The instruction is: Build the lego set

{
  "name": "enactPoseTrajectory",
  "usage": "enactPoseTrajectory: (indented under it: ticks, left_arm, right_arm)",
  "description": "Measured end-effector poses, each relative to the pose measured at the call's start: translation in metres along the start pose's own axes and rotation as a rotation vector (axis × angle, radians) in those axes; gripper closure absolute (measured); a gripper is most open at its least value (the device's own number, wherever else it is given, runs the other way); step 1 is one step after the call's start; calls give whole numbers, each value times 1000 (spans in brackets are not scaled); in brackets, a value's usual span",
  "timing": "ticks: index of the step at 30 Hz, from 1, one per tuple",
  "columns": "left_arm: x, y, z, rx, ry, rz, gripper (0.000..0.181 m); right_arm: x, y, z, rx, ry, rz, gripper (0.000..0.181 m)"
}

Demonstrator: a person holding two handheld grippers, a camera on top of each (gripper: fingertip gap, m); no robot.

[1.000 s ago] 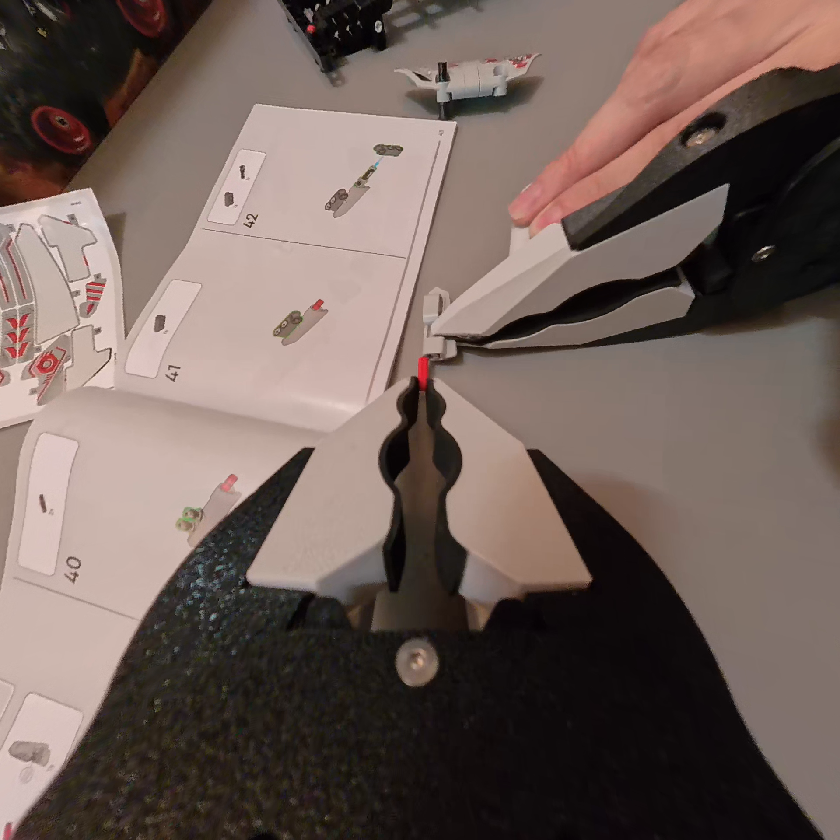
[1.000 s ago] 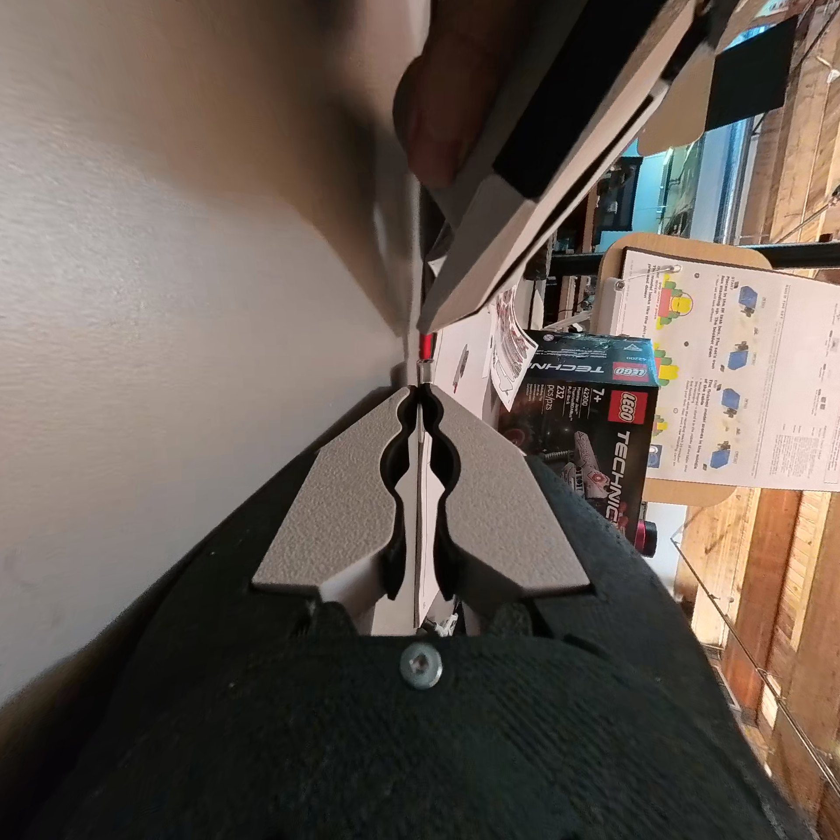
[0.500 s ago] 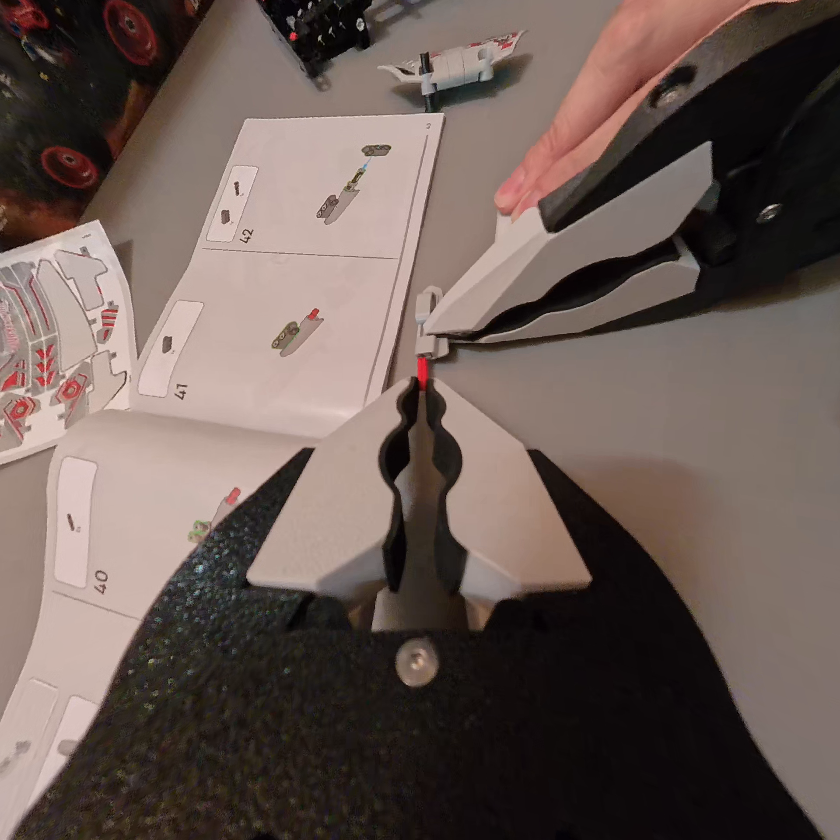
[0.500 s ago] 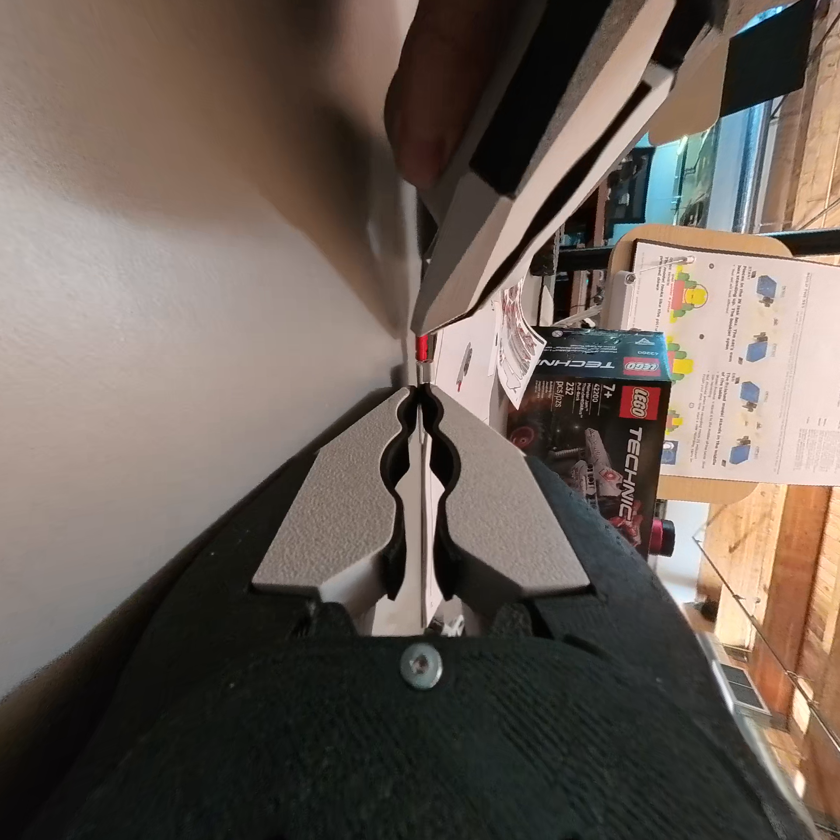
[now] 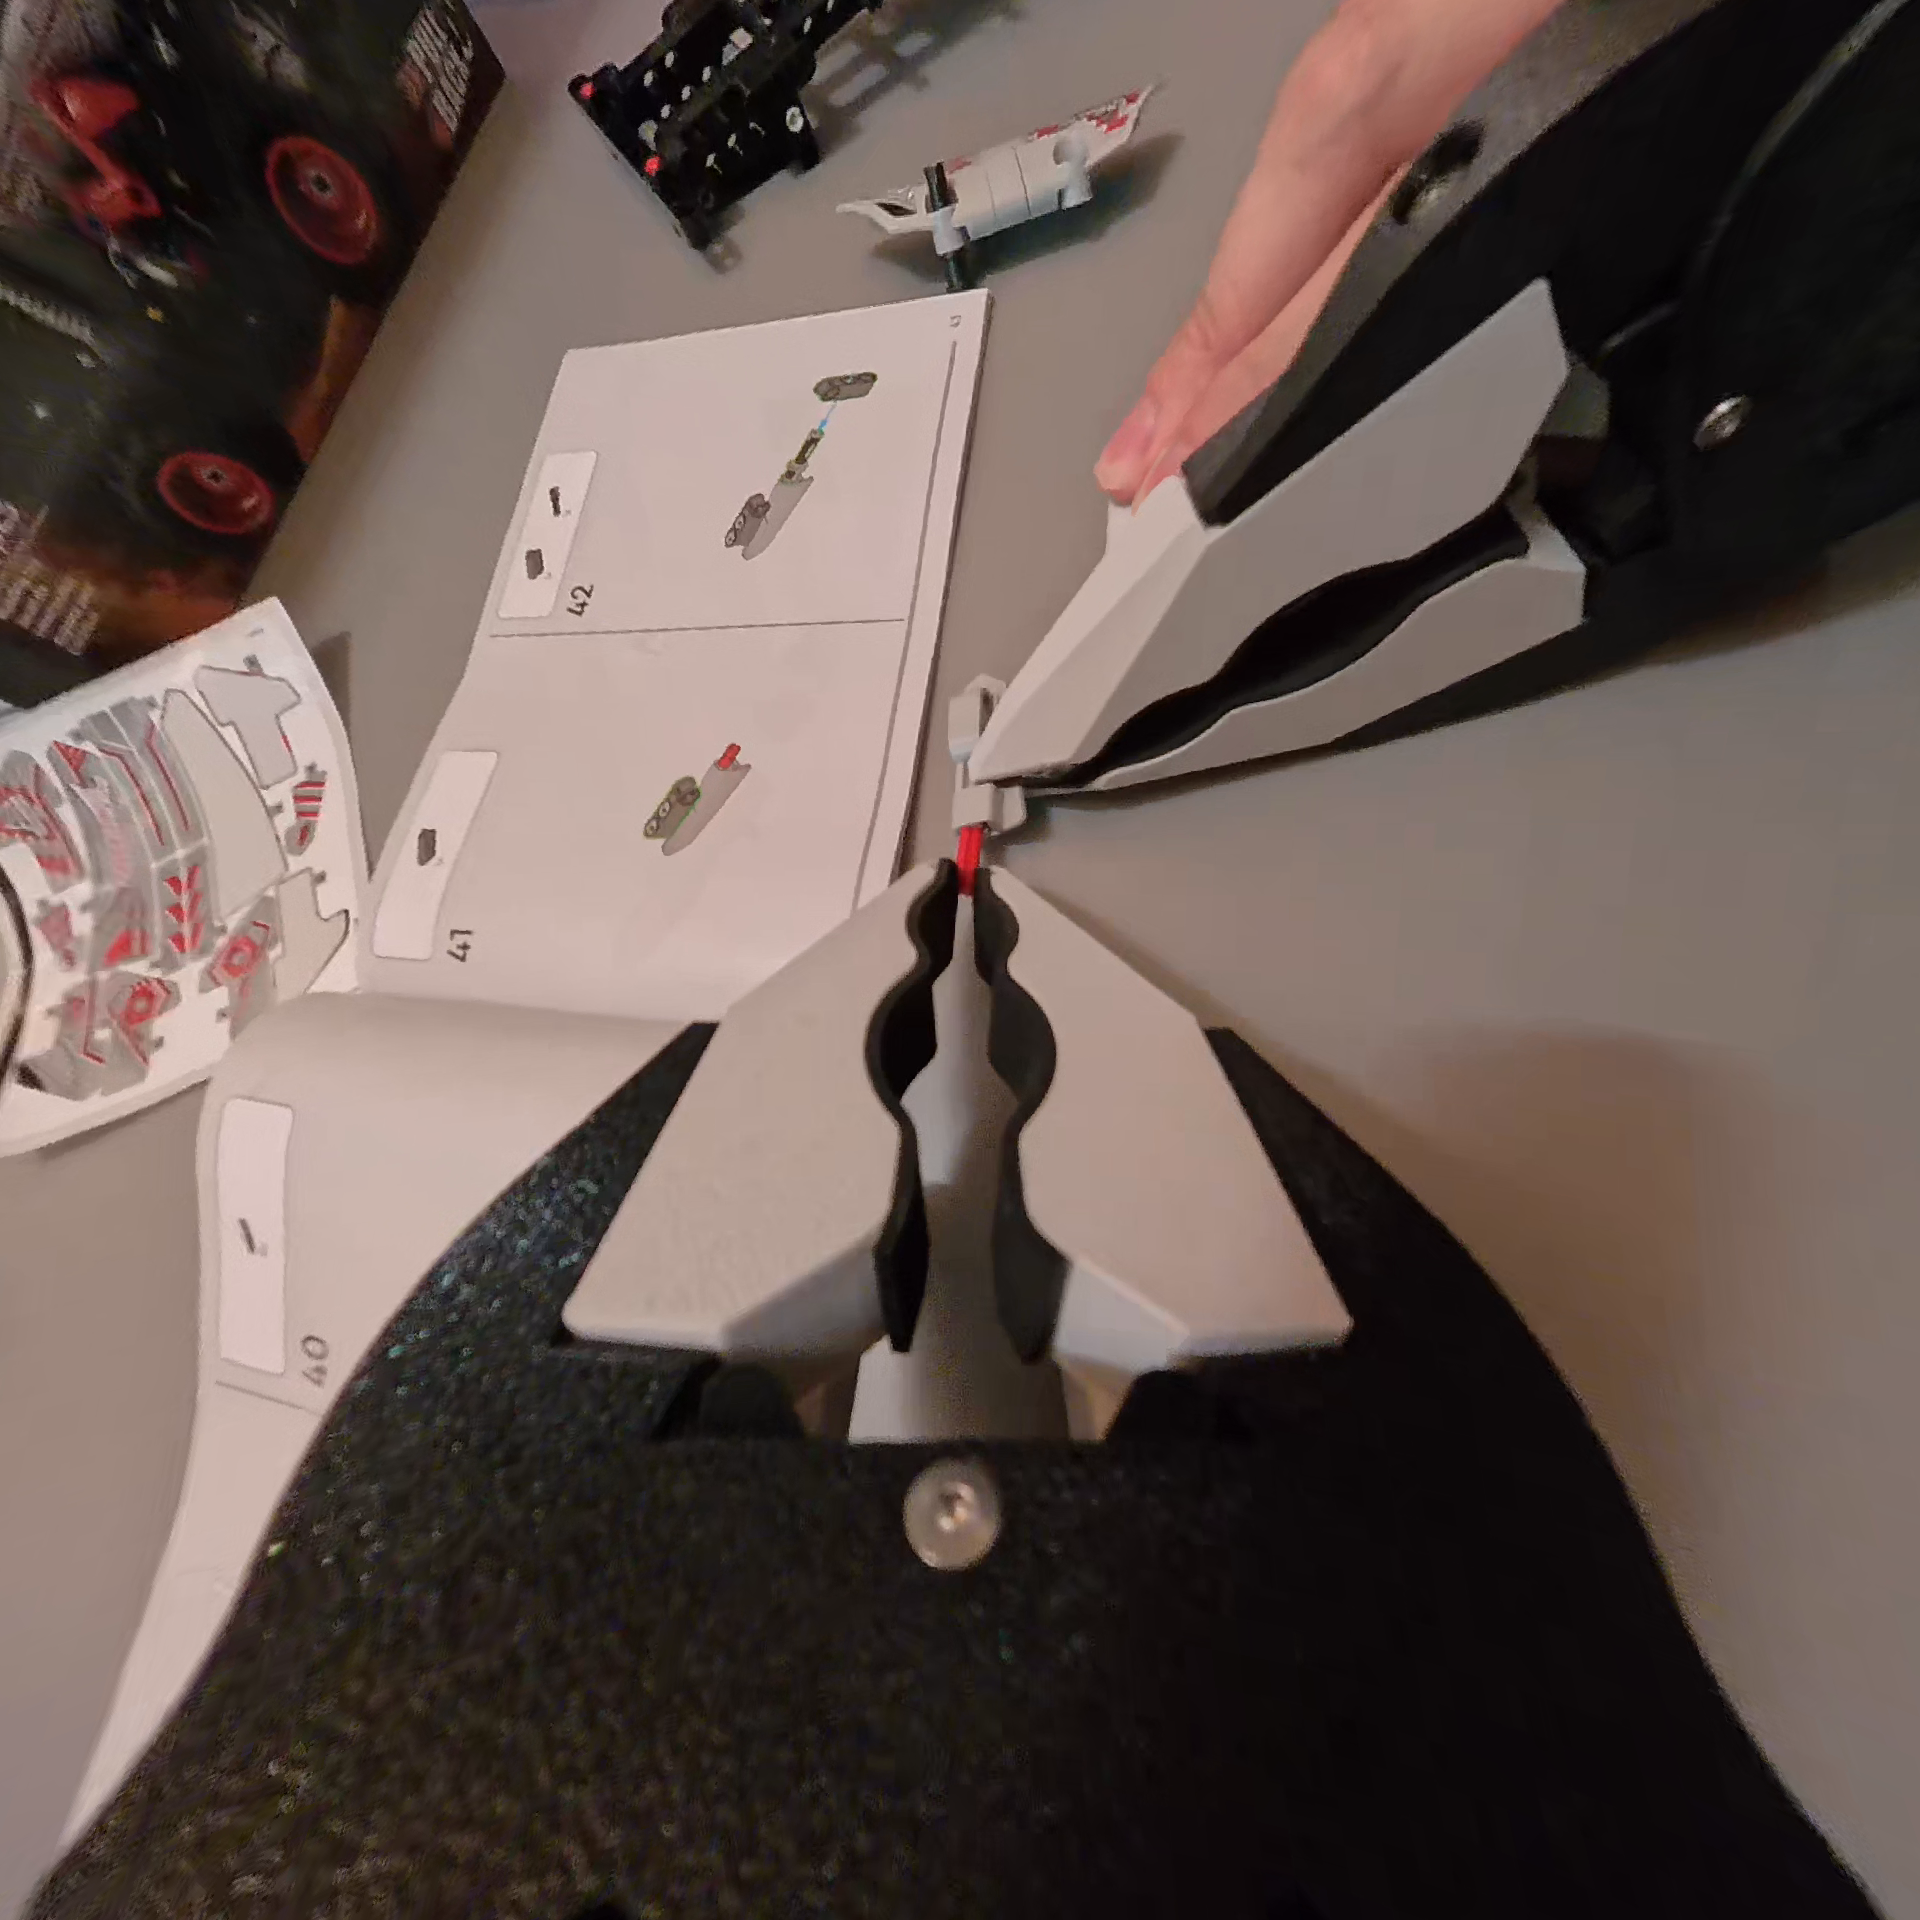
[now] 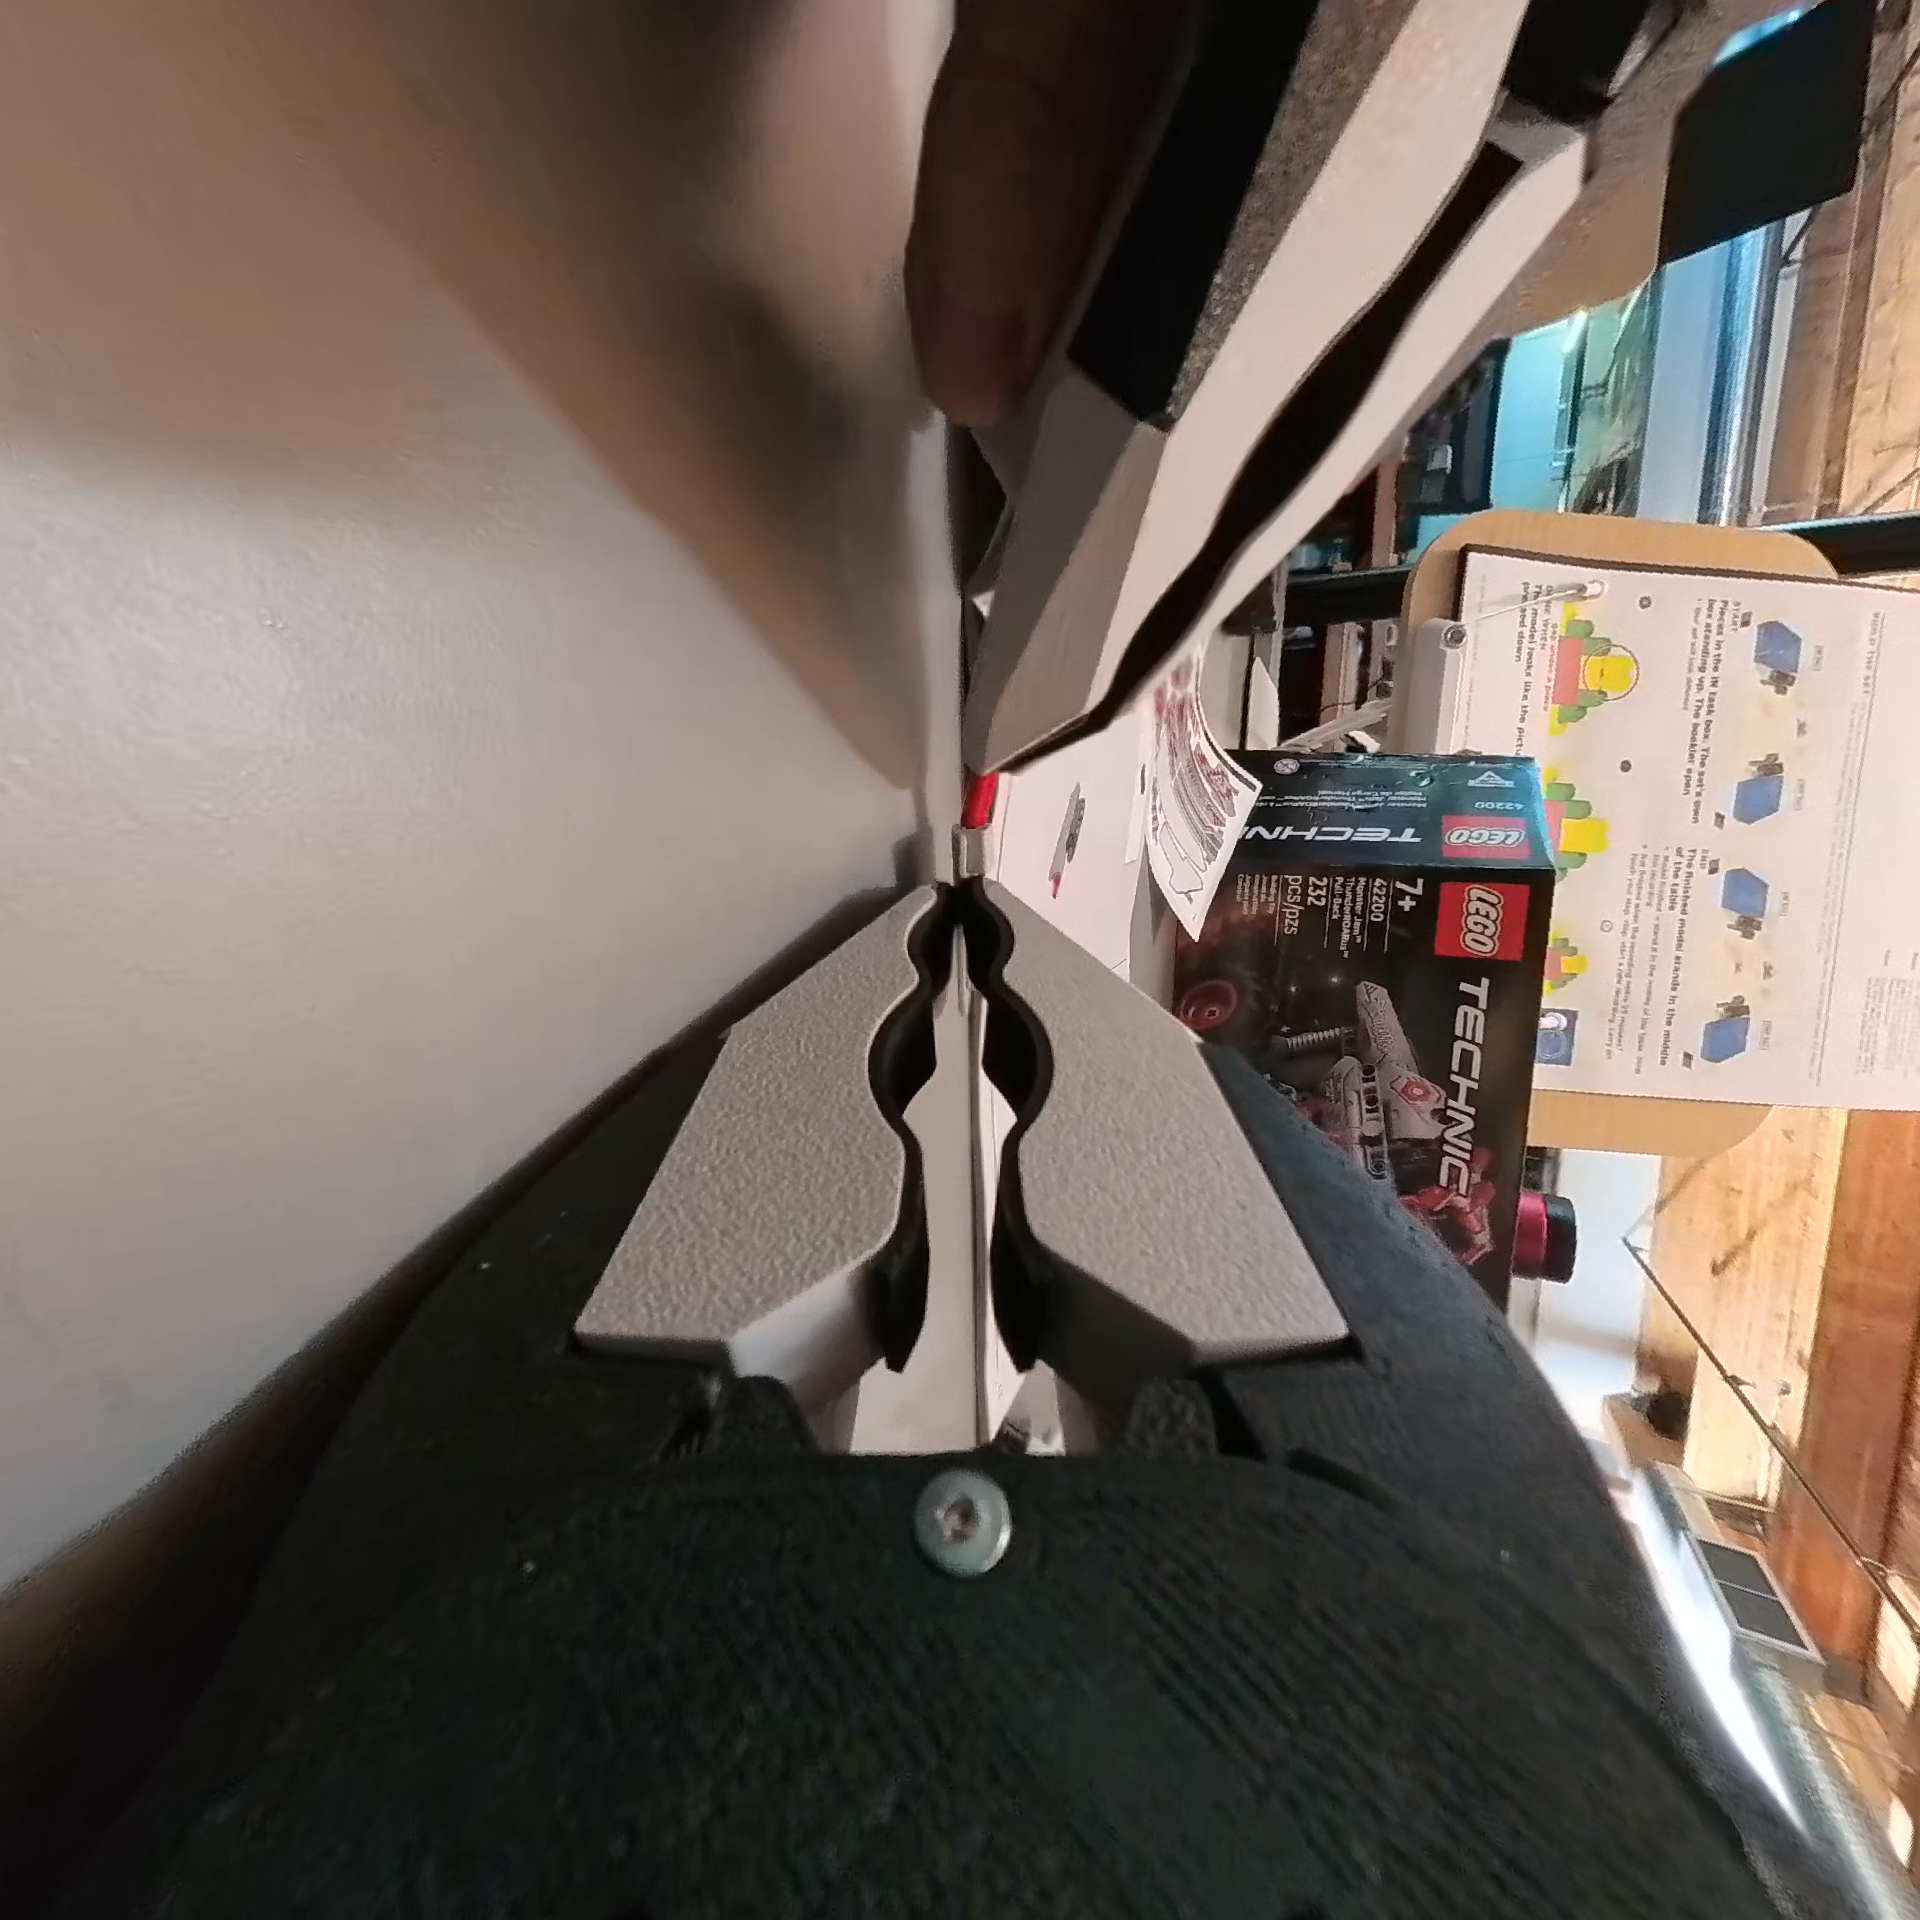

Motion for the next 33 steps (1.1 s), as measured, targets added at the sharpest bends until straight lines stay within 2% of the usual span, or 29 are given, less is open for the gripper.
enactPoseTrajectory:
  ticks: [5,9,16,21,26,33]
  left_arm:
    - [1,-5,3,-153,23,66,181]
    - [1,-6,2,-238,40,103,180]
    - [1,2,-6,-96,40,0,181]
    - [2,-1,-3,-163,55,28,181]
    - [0,0,-5,-152,96,9,180]
    - [-6,-2,-7,-160,179,19,181]
  right_arm:
    - [0,2,3,26,35,-24,181]
    - [0,6,8,119,76,-74,181]
    - [0,6,9,130,65,-63,181]
    - [1,8,11,197,73,-81,180]
    - [-1,13,16,311,124,-107,181]
    - [-5,17,17,354,161,-69,180]
Point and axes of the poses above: each gripper's, where its closed fingertips meet, x out along the fingers, z out of its underside, y = z × x across the jaws, the point moved 10 cm from there along -x, back along the fingers, and after that the axes turned 2 degrees about x, right-handed, at the moved point
